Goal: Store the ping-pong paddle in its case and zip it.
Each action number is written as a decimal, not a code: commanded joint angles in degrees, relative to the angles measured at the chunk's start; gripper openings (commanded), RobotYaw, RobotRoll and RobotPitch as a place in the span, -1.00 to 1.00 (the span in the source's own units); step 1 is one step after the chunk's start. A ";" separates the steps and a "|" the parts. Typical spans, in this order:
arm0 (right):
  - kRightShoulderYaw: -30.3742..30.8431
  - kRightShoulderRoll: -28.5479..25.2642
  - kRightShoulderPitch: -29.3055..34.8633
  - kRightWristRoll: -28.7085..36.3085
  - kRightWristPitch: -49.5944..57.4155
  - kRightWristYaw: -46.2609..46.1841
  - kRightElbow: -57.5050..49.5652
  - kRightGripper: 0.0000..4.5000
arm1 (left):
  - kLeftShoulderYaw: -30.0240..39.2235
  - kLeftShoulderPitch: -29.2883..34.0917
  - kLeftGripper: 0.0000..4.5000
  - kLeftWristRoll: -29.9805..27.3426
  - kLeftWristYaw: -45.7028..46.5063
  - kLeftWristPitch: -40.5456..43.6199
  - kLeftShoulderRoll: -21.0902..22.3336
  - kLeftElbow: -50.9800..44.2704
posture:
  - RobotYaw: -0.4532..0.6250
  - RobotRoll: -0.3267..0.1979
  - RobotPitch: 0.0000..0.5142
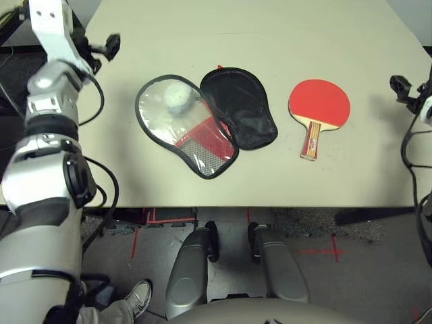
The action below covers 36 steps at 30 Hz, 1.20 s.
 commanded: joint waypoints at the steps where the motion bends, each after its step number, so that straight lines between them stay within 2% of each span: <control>1: 2.30 2.59 4.13 3.95 25.58 -2.77 -19.39 1.00 | -2.76 -1.44 1.00 1.12 -8.38 4.30 -2.34 0.55 | -0.30 0.25 -0.27; 5: 2.87 7.21 6.82 5.98 43.38 -5.97 -34.85 1.00 | -5.46 -0.51 1.00 1.27 -15.05 5.86 -6.99 -1.57 | -0.29 0.25 -0.29; 9: 1.82 12.54 6.54 5.43 53.06 -9.87 -41.73 1.00 | -8.51 2.37 1.00 1.60 -19.91 6.58 -11.95 -4.72 | -0.26 0.25 -0.32; 13: 1.84 16.03 6.80 5.38 53.78 -13.83 -42.66 1.00 | -10.46 5.58 1.00 1.09 -21.39 8.20 -16.70 -9.29 | -0.23 0.25 -0.36; 18: 2.03 17.78 5.85 4.48 53.78 -16.63 -40.72 1.00 | -11.56 8.29 1.00 0.62 -21.40 10.63 -19.89 -13.84 | -0.21 0.25 -0.37; 27: 3.84 21.04 6.20 3.83 53.78 -18.67 -38.85 1.00 | -13.19 10.36 1.00 0.57 -23.14 14.22 -22.39 -17.23 | -0.20 0.25 -0.35; 31: 7.77 21.69 7.10 3.22 53.78 -19.49 -36.52 1.00 | -14.03 10.96 1.00 0.87 -23.42 14.54 -23.03 -18.22 | -0.21 0.25 -0.33; 36: 9.47 23.80 6.44 1.74 53.41 -20.00 -32.86 1.00 | -14.29 11.46 1.00 0.52 -23.11 15.25 -23.56 -19.63 | -0.19 0.25 -0.31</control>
